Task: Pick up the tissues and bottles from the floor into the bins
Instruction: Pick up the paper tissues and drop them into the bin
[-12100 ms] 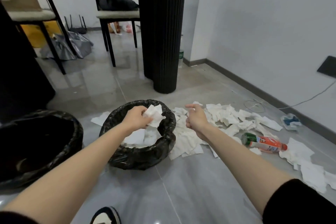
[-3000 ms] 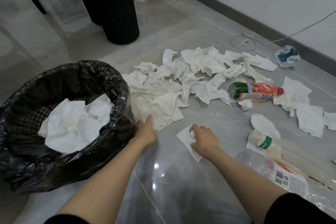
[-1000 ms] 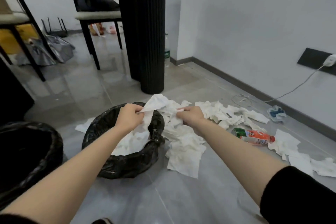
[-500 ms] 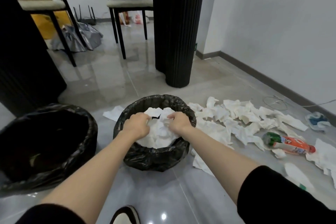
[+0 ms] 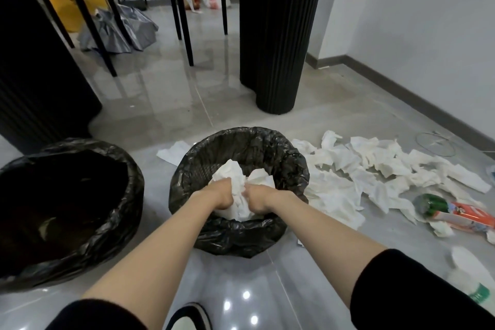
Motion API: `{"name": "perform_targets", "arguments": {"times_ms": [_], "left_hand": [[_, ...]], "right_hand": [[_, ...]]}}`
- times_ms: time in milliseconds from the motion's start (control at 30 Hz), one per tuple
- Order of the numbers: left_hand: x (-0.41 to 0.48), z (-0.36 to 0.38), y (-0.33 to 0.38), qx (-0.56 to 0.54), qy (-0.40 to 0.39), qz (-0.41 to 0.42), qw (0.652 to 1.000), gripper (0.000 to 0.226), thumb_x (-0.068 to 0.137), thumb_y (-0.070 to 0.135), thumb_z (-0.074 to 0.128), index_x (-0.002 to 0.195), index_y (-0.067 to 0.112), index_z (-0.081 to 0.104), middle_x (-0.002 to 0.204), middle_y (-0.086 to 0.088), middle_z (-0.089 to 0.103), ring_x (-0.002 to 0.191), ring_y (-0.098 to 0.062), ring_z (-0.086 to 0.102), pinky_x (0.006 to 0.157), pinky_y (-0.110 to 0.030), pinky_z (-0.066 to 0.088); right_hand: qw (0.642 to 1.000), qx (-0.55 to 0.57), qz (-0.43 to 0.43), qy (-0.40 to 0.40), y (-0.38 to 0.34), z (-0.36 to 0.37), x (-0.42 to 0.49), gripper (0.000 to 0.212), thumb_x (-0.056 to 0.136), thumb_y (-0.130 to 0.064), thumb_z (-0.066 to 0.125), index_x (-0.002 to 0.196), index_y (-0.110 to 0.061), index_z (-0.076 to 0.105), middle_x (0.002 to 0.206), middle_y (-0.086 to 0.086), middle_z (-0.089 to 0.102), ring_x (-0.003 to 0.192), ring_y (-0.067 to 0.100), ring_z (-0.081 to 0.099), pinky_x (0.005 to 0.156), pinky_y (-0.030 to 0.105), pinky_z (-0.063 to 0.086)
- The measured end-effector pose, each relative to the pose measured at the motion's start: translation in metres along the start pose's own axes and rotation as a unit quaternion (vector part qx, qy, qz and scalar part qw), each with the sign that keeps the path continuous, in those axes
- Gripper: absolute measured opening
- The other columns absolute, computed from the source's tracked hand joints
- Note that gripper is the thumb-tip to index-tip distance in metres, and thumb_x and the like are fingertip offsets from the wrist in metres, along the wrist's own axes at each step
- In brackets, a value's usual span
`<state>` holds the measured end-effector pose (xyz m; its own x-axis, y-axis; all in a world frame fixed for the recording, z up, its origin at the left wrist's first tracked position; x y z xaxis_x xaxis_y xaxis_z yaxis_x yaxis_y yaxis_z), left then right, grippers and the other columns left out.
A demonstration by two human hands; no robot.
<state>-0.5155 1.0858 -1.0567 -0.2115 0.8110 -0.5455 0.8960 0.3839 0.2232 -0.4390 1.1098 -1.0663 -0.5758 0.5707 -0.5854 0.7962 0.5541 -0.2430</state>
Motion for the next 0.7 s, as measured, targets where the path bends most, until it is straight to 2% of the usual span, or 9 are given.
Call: {"name": "perform_targets", "arguments": {"times_ms": [133,200,267,333,467,567,633,700], "left_hand": [[0.003,0.008,0.000,0.024,-0.026,0.002,0.999,0.053,0.096,0.007,0.031,0.148,0.011,0.021,0.155,-0.013,0.021,0.142,-0.030,0.023,0.115,-0.037,0.024],[0.003,0.004,0.002,0.031,-0.007,0.017,0.999,0.059,0.094,0.005,0.033,0.149,0.019,0.020,0.159,-0.006,0.009,0.144,-0.030,0.016,0.116,-0.039,0.023],[-0.001,-0.008,0.006,0.033,0.031,0.024,0.999,0.063,0.092,0.006,0.036,0.149,0.029,0.020,0.160,0.006,-0.001,0.145,-0.028,0.011,0.116,-0.043,0.024],[-0.010,-0.023,0.013,0.039,0.066,0.022,0.997,0.062,0.093,0.009,0.038,0.148,0.034,0.022,0.159,0.010,-0.003,0.146,-0.028,0.006,0.114,-0.047,0.026],[-0.028,-0.041,0.028,0.040,0.102,0.010,0.994,0.061,0.095,0.010,0.037,0.147,0.039,0.023,0.159,0.012,0.001,0.145,-0.035,-0.002,0.113,-0.058,0.020],[-0.041,-0.051,0.049,0.037,0.123,0.019,0.992,0.059,0.095,0.013,0.038,0.147,0.038,0.024,0.159,0.010,0.004,0.144,-0.040,-0.002,0.112,-0.063,0.015],[-0.052,-0.061,0.074,0.037,0.151,0.039,0.987,0.056,0.096,0.016,0.039,0.147,0.034,0.026,0.159,0.008,0.009,0.145,-0.038,0.005,0.112,-0.061,0.014],[-0.060,-0.070,0.097,0.033,0.188,0.065,0.979,0.053,0.095,0.019,0.040,0.146,0.032,0.030,0.156,0.005,0.022,0.142,-0.032,0.022,0.111,-0.054,0.024]], "right_hand": [[0.999,-0.033,-0.012,-0.024,0.004,0.006,0.001,0.044,0.096,-0.009,0.041,0.140,-0.010,0.041,0.143,0.012,0.045,0.130,0.030,0.043,0.107,0.037,0.037],[0.994,-0.106,-0.018,0.033,0.006,-0.012,-0.008,0.043,0.094,-0.008,0.044,0.136,-0.016,0.048,0.138,0.008,0.049,0.128,0.028,0.044,0.105,0.039,0.035],[0.972,-0.202,-0.021,0.121,0.007,-0.040,-0.024,0.042,0.091,-0.007,0.048,0.131,-0.019,0.053,0.132,0.005,0.053,0.127,0.025,0.042,0.108,0.045,0.026],[0.952,-0.224,-0.035,0.204,0.013,-0.066,-0.046,0.041,0.087,-0.004,0.049,0.123,-0.022,0.059,0.126,0.002,0.058,0.124,0.024,0.041,0.108,0.044,0.023],[0.937,-0.106,-0.060,0.328,0.039,-0.098,-0.093,0.041,0.086,-0.005,0.046,0.116,-0.028,0.062,0.128,-0.006,0.057,0.124,0.019,0.039,0.105,0.035,0.026],[0.921,-0.021,-0.033,0.388,0.069,-0.109,-0.123,0.039,0.087,-0.007,0.046,0.117,-0.025,0.062,0.128,-0.006,0.058,0.122,0.020,0.043,0.101,0.033,0.034],[0.918,0.017,-0.002,0.397,0.092,-0.111,-0.142,0.037,0.088,-0.007,0.045,0.116,-0.024,0.062,0.127,-0.004,0.058,0.120,0.021,0.044,0.100,0.035,0.037],[0.920,0.044,0.020,0.388,0.111,-0.106,-0.155,0.038,0.087,-0.004,0.044,0.117,-0.022,0.061,0.127,-0.001,0.057,0.120,0.022,0.044,0.099,0.037,0.038]]}}
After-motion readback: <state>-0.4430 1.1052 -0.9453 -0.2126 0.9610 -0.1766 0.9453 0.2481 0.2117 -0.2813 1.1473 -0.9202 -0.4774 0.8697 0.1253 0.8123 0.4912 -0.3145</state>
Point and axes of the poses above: each hand's wrist, its own x-axis towards the middle knuckle, its own z-axis out of the palm, y = z × x, the point moved 10 cm from there along x, towards the middle knuckle
